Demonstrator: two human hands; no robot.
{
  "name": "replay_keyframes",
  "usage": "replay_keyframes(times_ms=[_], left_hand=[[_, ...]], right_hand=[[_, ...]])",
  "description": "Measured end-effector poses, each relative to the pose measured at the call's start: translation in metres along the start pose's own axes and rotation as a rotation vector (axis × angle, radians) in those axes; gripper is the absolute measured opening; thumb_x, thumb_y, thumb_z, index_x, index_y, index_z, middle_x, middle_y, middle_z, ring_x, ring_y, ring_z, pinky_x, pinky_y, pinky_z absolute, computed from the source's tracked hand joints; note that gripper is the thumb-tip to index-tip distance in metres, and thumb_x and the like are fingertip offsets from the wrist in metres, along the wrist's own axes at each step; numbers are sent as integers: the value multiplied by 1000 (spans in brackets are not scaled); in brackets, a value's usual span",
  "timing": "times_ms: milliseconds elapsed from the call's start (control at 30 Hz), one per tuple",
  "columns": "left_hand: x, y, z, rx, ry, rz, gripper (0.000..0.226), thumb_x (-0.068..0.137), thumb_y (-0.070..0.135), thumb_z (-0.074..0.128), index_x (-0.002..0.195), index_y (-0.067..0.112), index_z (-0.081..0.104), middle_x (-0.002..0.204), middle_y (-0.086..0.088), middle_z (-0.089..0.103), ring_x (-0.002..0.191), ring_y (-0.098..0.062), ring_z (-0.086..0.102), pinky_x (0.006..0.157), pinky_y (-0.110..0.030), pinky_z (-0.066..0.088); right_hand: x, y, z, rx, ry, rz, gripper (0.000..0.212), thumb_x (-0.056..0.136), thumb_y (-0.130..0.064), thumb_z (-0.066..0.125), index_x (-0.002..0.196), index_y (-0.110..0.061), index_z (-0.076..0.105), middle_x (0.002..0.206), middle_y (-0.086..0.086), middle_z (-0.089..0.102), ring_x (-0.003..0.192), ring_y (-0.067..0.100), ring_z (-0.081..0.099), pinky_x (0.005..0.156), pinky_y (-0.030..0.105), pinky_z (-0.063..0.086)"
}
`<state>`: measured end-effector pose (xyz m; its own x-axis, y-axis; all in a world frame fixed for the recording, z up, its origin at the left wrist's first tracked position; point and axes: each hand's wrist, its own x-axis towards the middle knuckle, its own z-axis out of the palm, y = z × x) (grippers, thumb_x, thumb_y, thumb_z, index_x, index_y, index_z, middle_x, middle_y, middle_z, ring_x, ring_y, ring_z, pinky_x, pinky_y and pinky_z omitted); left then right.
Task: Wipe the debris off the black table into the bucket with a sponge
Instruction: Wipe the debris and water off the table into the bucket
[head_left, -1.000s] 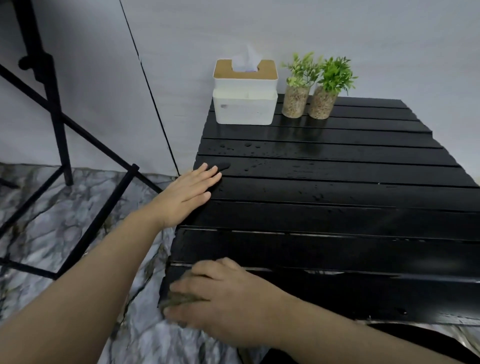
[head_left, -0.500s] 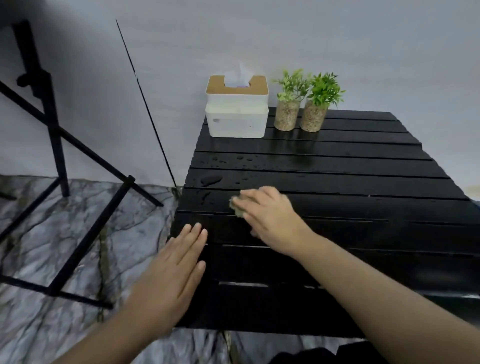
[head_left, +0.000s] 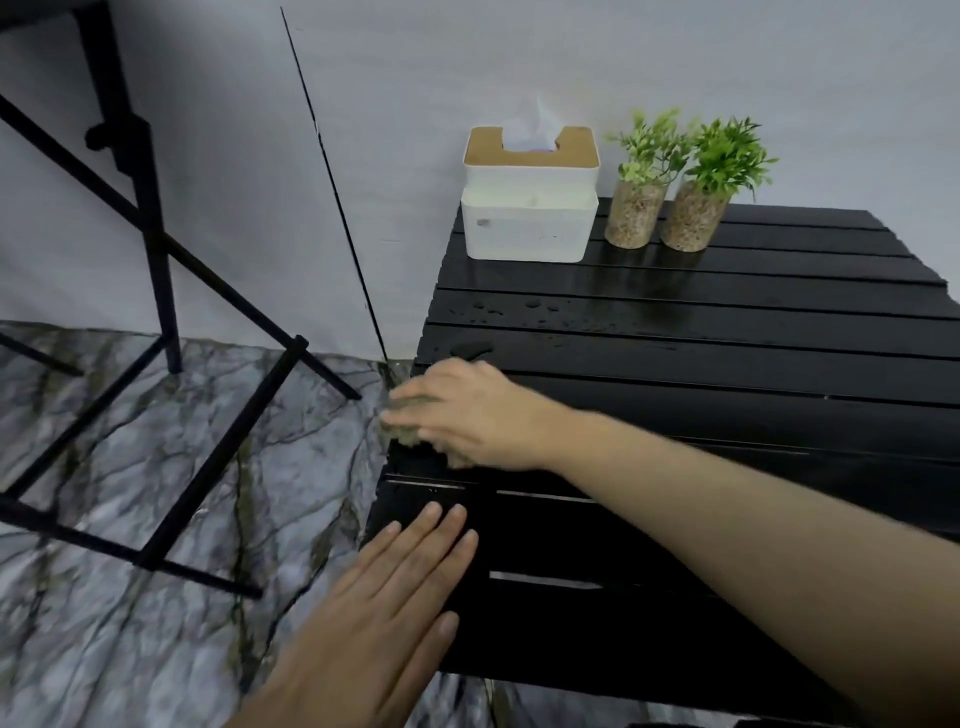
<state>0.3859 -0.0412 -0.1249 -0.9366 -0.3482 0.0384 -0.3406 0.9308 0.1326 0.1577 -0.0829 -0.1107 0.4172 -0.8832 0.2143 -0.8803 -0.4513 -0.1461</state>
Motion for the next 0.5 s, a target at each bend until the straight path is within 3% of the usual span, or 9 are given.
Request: replay_keyframes(times_ms=[33,100,167,233,367,433,500], left_hand=[[0,0,-1,0,5,-2,51,95,38,26,143,21,29,151,4,30,141,-11,19,112,-27,14],[-1,3,-1,-11,19,-6,51,96,38,25,143,21,29,152,4,28,142,-11,19,112,-28,14],[-1,6,-2,-48,29,-21,50,97,37,24,144,20,28,153,4,26,142,-12,18,112,-30,15],[-1,6,-3,-61,33,-31,50,97,37,24,144,20,28,153,4,27,142,-12,18,111,-31,17],[0,6,-3,-62,12,-41,51,97,38,22,145,21,23,153,4,24,142,-11,15,110,-31,16],[-1,6,-2,-82,-2,-40,51,99,39,20,147,23,17,155,6,18,143,-10,10,112,-30,12],[-2,7,-2,-115,-11,-53,51,99,40,18,147,25,13,156,8,13,144,-9,5,113,-30,7]], right_hand=[[6,15,-3,-73,-29,41,39,94,-29,48,133,-29,44,138,2,49,119,27,43,86,44,42],[15,52,-15,-176,-22,292,42,93,-27,51,133,-32,42,138,0,46,121,25,42,87,45,45],[17,74,-22,-102,39,562,39,96,-27,44,135,-30,42,142,0,42,127,27,35,96,45,37],[14,58,-16,-54,38,512,38,97,-29,41,135,-29,42,144,1,40,128,29,32,98,47,34],[-23,3,-3,76,38,5,35,93,-30,47,127,-26,53,135,5,52,119,31,44,90,45,40],[-39,19,-11,9,4,71,35,95,-31,45,129,-27,51,139,4,49,123,30,42,95,46,39],[-47,49,-23,-75,44,363,37,97,-31,41,134,-31,45,145,0,41,129,27,34,100,45,34]])
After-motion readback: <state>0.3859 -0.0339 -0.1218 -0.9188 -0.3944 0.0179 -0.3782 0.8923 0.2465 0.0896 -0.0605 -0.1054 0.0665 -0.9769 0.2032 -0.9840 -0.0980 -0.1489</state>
